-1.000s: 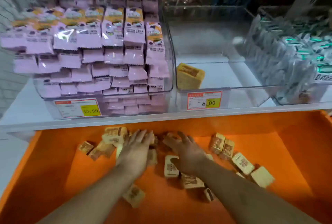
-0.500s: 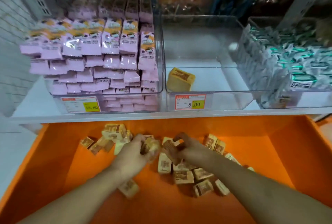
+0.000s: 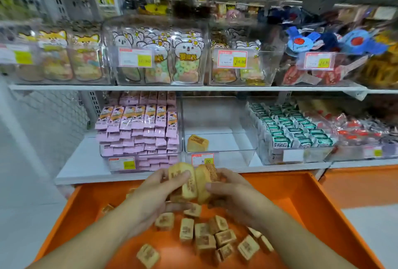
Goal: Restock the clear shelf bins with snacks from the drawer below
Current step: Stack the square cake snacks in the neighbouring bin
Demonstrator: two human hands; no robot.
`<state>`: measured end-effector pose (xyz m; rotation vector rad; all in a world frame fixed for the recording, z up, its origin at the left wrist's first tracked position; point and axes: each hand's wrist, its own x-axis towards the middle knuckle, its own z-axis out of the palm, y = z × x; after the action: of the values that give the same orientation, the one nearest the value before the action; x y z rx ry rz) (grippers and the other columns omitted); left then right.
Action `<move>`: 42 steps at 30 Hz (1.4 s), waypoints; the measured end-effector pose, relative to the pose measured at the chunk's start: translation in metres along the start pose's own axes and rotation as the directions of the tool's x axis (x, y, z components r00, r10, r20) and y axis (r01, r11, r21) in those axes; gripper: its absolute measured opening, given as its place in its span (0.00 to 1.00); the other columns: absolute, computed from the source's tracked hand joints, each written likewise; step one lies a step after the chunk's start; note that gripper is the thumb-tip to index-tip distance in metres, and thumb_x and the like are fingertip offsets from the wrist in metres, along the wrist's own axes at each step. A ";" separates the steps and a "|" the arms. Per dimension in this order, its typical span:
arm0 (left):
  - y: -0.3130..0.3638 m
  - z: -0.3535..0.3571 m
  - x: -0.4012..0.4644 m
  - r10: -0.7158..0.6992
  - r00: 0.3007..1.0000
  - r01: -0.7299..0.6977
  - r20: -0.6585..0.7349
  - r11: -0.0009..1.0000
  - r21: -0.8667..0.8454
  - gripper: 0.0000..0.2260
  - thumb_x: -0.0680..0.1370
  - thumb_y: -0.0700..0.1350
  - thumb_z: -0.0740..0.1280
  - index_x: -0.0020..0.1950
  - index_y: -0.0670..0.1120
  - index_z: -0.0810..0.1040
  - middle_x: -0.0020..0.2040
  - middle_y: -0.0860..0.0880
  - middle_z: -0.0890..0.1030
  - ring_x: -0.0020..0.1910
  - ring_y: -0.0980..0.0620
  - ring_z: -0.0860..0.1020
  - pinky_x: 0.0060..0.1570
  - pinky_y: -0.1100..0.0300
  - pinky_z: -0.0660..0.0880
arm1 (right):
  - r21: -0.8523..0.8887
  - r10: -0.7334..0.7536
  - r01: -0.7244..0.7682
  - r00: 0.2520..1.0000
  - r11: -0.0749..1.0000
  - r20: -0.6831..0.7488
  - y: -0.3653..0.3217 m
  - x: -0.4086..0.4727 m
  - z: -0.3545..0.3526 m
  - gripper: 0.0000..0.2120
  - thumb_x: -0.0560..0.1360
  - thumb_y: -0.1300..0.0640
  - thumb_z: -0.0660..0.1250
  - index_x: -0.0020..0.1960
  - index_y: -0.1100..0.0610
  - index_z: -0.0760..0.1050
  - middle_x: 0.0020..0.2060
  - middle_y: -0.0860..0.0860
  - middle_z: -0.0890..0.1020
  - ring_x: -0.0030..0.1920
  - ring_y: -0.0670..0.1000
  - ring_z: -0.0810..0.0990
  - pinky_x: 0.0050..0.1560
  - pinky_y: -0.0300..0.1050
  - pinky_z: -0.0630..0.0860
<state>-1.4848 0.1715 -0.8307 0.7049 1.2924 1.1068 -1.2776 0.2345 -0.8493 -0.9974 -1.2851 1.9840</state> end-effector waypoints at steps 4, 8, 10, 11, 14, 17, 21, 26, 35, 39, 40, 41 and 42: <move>0.018 -0.002 -0.013 0.039 0.999 -0.038 -0.035 0.999 0.007 0.33 0.66 0.52 0.80 0.66 0.40 0.75 0.55 0.37 0.86 0.53 0.37 0.85 0.56 0.38 0.82 | 0.113 -0.053 0.052 0.999 0.992 0.000 -0.015 0.001 0.012 0.26 0.71 0.61 0.68 0.68 0.64 0.75 0.61 0.70 0.80 0.56 0.65 0.82 0.51 0.57 0.82; 0.026 -0.007 -0.005 0.052 0.997 -0.052 -0.058 0.999 0.002 0.26 0.69 0.50 0.79 0.64 0.43 0.78 0.51 0.47 0.88 0.48 0.51 0.87 0.54 0.45 0.84 | 0.165 -0.100 0.100 0.995 0.981 -0.006 -0.026 0.013 0.017 0.27 0.72 0.60 0.65 0.71 0.62 0.74 0.64 0.69 0.79 0.63 0.69 0.80 0.60 0.62 0.80; 0.027 -0.009 0.000 0.010 1.000 -0.009 -0.025 1.000 0.006 0.20 0.73 0.50 0.77 0.63 0.46 0.82 0.51 0.50 0.88 0.54 0.50 0.86 0.63 0.45 0.80 | 0.163 -0.119 0.122 0.993 0.979 -0.025 -0.027 0.020 0.021 0.24 0.76 0.63 0.64 0.71 0.62 0.73 0.61 0.69 0.81 0.58 0.67 0.82 0.57 0.63 0.80; 0.029 -0.009 0.002 -0.023 1.000 0.023 -0.013 1.000 0.009 0.18 0.74 0.51 0.76 0.62 0.47 0.83 0.51 0.50 0.88 0.57 0.48 0.85 0.66 0.46 0.77 | 0.132 -0.127 0.133 0.991 0.982 -0.050 -0.026 0.025 0.022 0.22 0.77 0.64 0.64 0.71 0.60 0.73 0.58 0.67 0.82 0.55 0.66 0.82 0.54 0.62 0.81; 0.041 -0.008 0.014 -0.079 0.993 0.083 0.082 0.996 -0.039 0.16 0.78 0.46 0.75 0.65 0.47 0.81 0.57 0.45 0.87 0.64 0.43 0.82 0.70 0.45 0.74 | -0.035 -0.154 0.150 0.981 0.988 -0.120 -0.023 0.039 0.024 0.20 0.82 0.65 0.62 0.69 0.48 0.77 0.46 0.60 0.83 0.44 0.58 0.81 0.45 0.53 0.77; 0.054 -0.006 0.027 -0.108 0.986 0.123 0.127 0.986 -0.116 0.22 0.71 0.37 0.71 0.66 0.42 0.80 0.61 0.38 0.84 0.63 0.40 0.82 0.71 0.41 0.71 | -0.055 -0.188 0.182 0.971 0.982 -0.145 -0.026 0.050 0.023 0.19 0.78 0.61 0.68 0.67 0.47 0.79 0.43 0.58 0.82 0.40 0.57 0.80 0.42 0.53 0.77; 0.061 -0.014 0.035 -0.089 0.980 0.095 0.178 0.995 -0.025 0.15 0.76 0.37 0.71 0.62 0.41 0.82 0.57 0.41 0.86 0.57 0.44 0.85 0.64 0.43 0.78 | 0.023 -0.212 0.218 0.966 0.976 -0.151 -0.030 0.055 0.008 0.22 0.72 0.66 0.72 0.65 0.58 0.78 0.50 0.61 0.81 0.43 0.63 0.82 0.41 0.55 0.80; 0.059 -0.008 0.036 -0.008 0.996 0.008 0.094 1.000 -0.002 0.22 0.69 0.46 0.79 0.61 0.40 0.84 0.55 0.42 0.87 0.55 0.44 0.86 0.56 0.45 0.82 | -0.293 -0.260 0.236 0.965 0.926 -0.044 -0.039 0.045 -0.008 0.36 0.68 0.71 0.78 0.69 0.46 0.73 0.60 0.49 0.79 0.50 0.61 0.86 0.52 0.58 0.84; 0.036 0.014 0.040 -0.048 0.999 0.048 0.009 0.997 -0.060 0.14 0.75 0.36 0.74 0.60 0.40 0.84 0.53 0.38 0.87 0.54 0.39 0.86 0.57 0.38 0.82 | -0.554 -0.289 0.227 0.957 0.801 -0.025 -0.046 0.029 -0.025 0.35 0.66 0.64 0.83 0.67 0.42 0.75 0.56 0.47 0.83 0.55 0.56 0.84 0.57 0.61 0.82; 0.027 0.024 0.045 -0.070 0.997 0.074 0.039 0.990 -0.118 0.18 0.72 0.36 0.74 0.62 0.35 0.82 0.53 0.33 0.85 0.52 0.36 0.86 0.47 0.45 0.85 | -0.756 -0.323 0.191 0.946 0.626 -0.028 -0.048 0.023 -0.031 0.39 0.61 0.46 0.82 0.69 0.35 0.70 0.61 0.42 0.79 0.60 0.51 0.78 0.58 0.54 0.79; 0.026 0.025 0.046 -0.064 0.997 0.070 0.053 0.990 -0.123 0.19 0.71 0.37 0.75 0.61 0.36 0.82 0.54 0.33 0.85 0.55 0.34 0.85 0.49 0.44 0.85 | -0.783 -0.322 0.190 0.947 0.592 -0.013 -0.048 0.021 -0.032 0.38 0.62 0.45 0.81 0.68 0.34 0.69 0.61 0.39 0.78 0.60 0.49 0.77 0.58 0.51 0.78; 0.026 0.027 0.046 -0.060 0.996 0.067 0.069 0.991 -0.117 0.19 0.71 0.38 0.76 0.61 0.37 0.83 0.54 0.34 0.85 0.57 0.33 0.84 0.50 0.44 0.85 | -0.807 -0.322 0.194 0.947 0.558 0.006 -0.048 0.019 -0.033 0.36 0.64 0.46 0.82 0.66 0.33 0.69 0.60 0.37 0.77 0.60 0.45 0.76 0.57 0.47 0.77; 0.025 0.028 0.045 -0.054 0.995 0.063 0.085 0.993 -0.101 0.18 0.71 0.38 0.76 0.61 0.38 0.83 0.54 0.35 0.86 0.57 0.34 0.84 0.50 0.45 0.85 | -0.830 -0.322 0.199 0.946 0.521 0.024 -0.048 0.018 -0.033 0.35 0.66 0.48 0.82 0.65 0.33 0.68 0.59 0.35 0.76 0.58 0.41 0.75 0.56 0.41 0.75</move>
<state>-1.4671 0.2270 -0.8198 0.6250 1.1708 1.0781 -1.2573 0.2831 -0.8187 -1.2016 -2.2170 0.9809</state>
